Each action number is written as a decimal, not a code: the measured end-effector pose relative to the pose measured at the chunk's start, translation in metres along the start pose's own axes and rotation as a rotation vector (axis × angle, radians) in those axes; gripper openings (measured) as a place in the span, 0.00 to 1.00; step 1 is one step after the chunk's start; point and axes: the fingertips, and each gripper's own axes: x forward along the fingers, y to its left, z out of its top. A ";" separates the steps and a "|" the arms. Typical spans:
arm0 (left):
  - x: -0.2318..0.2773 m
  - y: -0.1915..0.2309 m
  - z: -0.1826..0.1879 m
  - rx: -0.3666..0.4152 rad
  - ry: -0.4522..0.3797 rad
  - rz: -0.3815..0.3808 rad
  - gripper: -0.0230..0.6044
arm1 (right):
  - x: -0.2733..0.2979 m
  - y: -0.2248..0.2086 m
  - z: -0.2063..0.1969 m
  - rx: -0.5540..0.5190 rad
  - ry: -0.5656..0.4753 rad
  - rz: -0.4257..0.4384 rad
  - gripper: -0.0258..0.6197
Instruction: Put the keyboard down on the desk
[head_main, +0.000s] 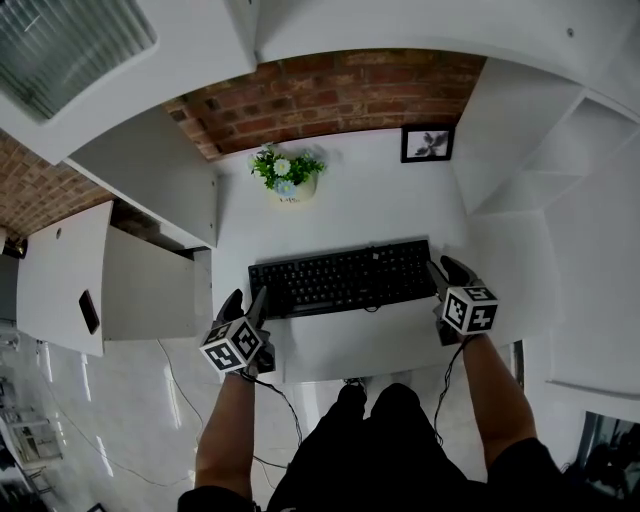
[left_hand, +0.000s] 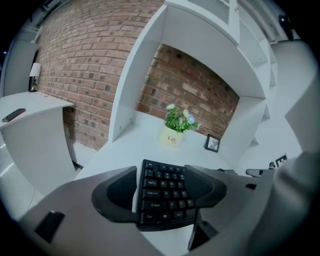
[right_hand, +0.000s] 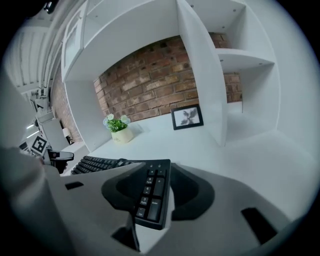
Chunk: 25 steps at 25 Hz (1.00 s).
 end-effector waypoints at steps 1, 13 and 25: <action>-0.007 -0.005 0.003 0.008 -0.014 -0.003 0.50 | -0.006 0.002 0.004 -0.012 -0.013 0.003 0.23; -0.097 -0.135 0.027 0.105 -0.174 -0.177 0.07 | -0.108 0.061 0.062 -0.077 -0.211 0.217 0.07; -0.194 -0.250 0.006 0.208 -0.265 -0.231 0.07 | -0.228 0.102 0.072 -0.202 -0.304 0.386 0.07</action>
